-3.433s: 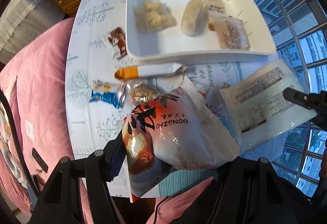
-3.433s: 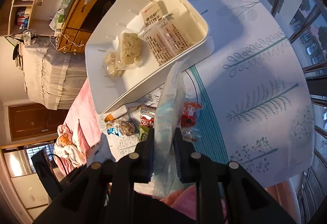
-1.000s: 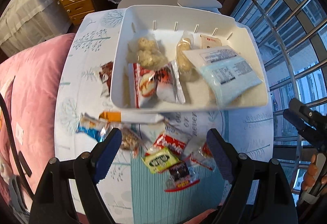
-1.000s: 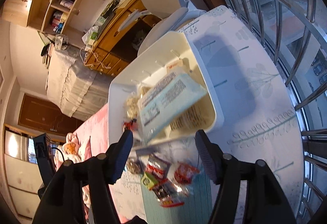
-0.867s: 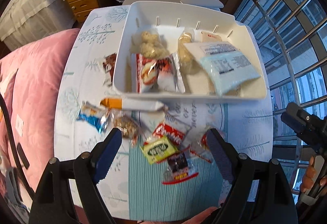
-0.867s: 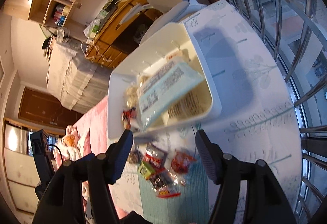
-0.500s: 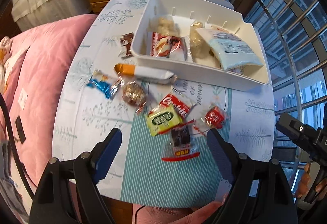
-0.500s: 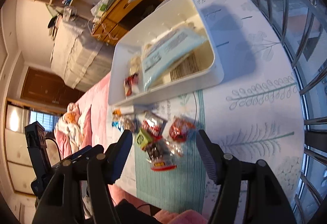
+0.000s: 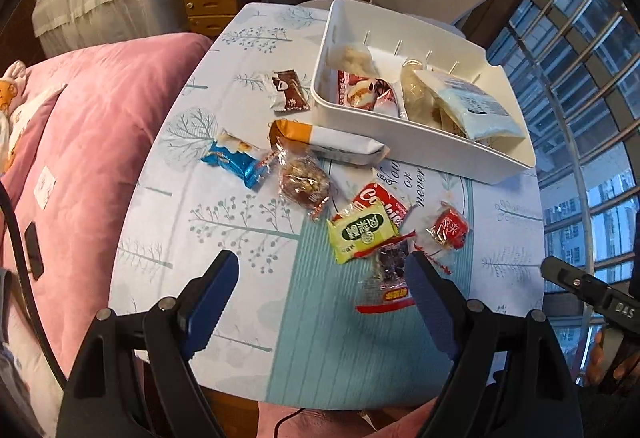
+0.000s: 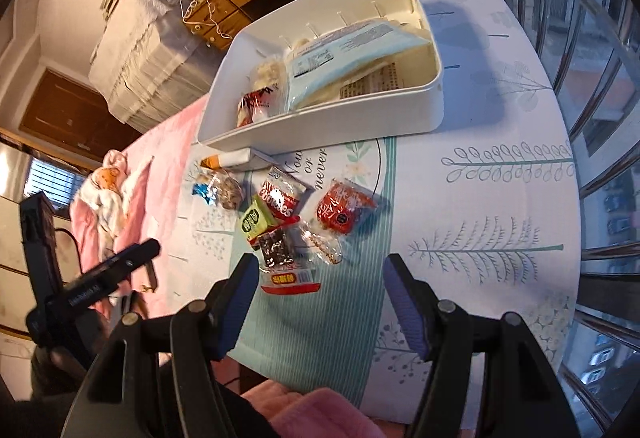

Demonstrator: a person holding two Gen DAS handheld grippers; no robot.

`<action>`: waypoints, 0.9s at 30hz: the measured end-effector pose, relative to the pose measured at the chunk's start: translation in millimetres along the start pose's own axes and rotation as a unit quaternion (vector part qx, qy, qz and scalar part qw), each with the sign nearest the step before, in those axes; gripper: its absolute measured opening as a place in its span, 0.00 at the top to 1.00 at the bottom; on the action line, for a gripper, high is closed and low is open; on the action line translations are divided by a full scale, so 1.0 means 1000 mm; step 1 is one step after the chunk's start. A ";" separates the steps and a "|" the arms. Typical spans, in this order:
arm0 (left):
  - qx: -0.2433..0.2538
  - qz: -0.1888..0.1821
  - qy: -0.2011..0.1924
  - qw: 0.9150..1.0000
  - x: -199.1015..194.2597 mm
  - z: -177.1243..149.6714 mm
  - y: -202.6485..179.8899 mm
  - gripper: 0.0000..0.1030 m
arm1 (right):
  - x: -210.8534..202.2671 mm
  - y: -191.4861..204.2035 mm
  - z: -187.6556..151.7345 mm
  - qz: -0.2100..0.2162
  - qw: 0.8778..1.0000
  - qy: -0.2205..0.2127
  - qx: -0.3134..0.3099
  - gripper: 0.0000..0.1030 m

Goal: Organize snacks
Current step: 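Move both open tools back over the snack pile on the table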

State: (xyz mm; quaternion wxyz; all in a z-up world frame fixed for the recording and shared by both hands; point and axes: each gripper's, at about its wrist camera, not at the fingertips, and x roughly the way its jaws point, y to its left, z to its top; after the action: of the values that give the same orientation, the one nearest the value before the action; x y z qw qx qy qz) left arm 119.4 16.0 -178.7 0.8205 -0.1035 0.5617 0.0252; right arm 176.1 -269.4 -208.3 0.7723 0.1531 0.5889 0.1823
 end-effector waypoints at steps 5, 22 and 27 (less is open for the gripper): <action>0.042 -0.024 -0.002 0.999 -0.003 0.008 0.023 0.18 | 0.016 0.026 -0.011 -0.032 0.999 -0.010 -0.002 0.37; 0.185 -0.069 0.031 0.980 0.027 0.053 0.101 0.18 | 0.060 0.117 -0.060 -0.117 0.987 -0.077 0.074 0.37; 0.244 -0.064 0.029 0.967 0.039 0.059 0.109 0.18 | 0.067 0.133 -0.070 -0.149 0.981 -0.104 0.063 0.37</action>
State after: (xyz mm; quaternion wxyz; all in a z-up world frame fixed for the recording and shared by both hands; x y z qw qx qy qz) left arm 170.7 130.9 -209.5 0.8041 0.0629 0.5667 -0.1682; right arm 111.0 -119.0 -223.6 0.8366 0.1297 0.5322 0.0108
